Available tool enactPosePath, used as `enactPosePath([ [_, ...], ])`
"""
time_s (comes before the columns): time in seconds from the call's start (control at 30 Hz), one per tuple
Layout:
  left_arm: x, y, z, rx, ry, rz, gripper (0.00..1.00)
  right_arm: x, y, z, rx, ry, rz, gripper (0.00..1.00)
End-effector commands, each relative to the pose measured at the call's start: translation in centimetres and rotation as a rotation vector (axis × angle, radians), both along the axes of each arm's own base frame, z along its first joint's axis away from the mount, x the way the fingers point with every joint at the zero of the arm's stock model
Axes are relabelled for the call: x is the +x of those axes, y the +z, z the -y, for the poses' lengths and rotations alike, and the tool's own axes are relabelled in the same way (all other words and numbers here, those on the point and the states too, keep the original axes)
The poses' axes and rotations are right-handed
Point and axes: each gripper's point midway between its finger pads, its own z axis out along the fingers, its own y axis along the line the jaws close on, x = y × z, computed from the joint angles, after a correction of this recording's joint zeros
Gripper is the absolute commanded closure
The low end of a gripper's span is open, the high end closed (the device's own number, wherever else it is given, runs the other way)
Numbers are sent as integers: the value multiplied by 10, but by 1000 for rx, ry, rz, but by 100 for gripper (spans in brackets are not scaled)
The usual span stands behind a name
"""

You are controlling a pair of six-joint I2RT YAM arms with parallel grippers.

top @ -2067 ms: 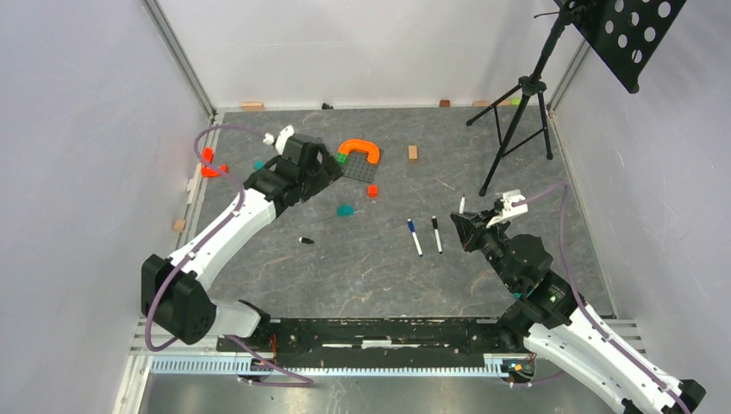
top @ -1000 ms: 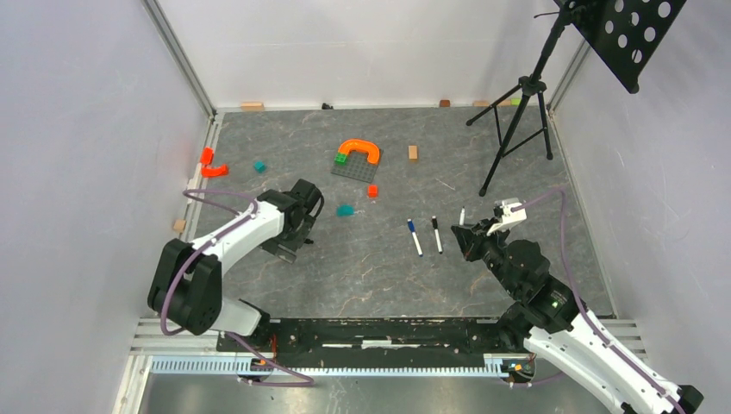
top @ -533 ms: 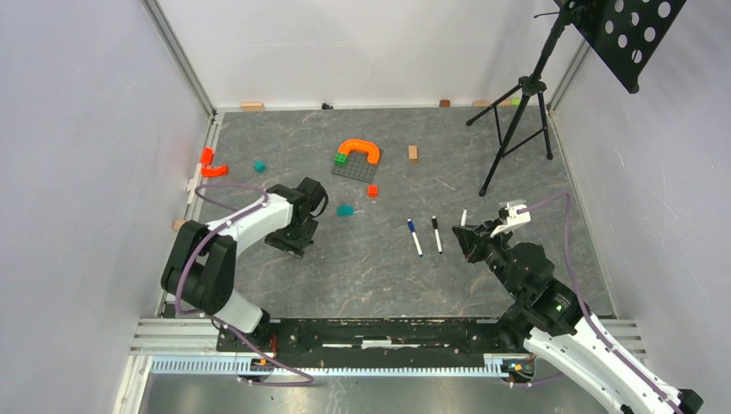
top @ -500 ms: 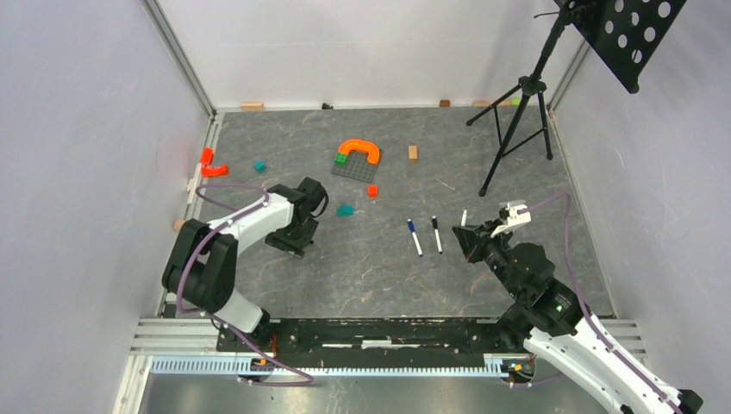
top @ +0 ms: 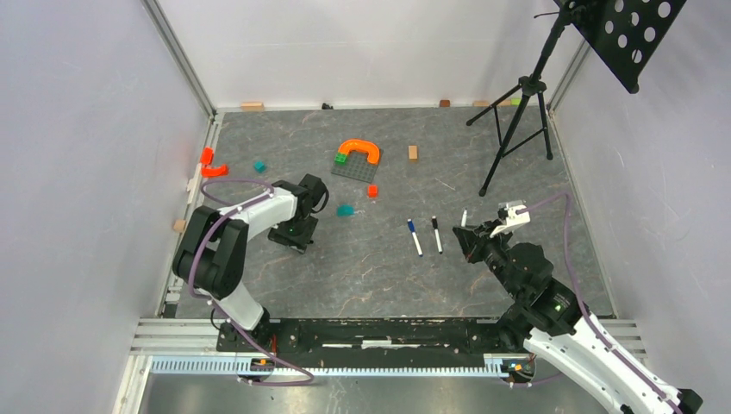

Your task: Insert the pens into the pen caps

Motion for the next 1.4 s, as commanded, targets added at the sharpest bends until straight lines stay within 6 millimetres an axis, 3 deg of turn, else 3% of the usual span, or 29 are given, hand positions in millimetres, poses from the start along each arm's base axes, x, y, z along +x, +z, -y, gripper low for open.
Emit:
enactPosePath([
  [0.0,11,-4,-13,60,40,9,41,4,-1,1,-9,-14,9,100],
  [0.2,17,-12,-16,50,0,13,64,5,-6,-2,-17,-8,2,100],
  [0.47,32,-30,-4,12,-130,23,88,7,-8,-4,-25,-5,-3,100],
  [0.57,35,-33,1,-6,-190,25,91,8,-11,-5,-27,-5,-6,100],
  [0.73,53,-27,20,-97,-336,194,98,8,-13,-8,-38,6,-16,100],
  [1.0,74,25,28,-79,-547,379,98,9,-9,-7,-30,1,-4,100],
  [1.37,85,159,27,9,-724,728,98,15,-7,-18,-4,19,4,100],
])
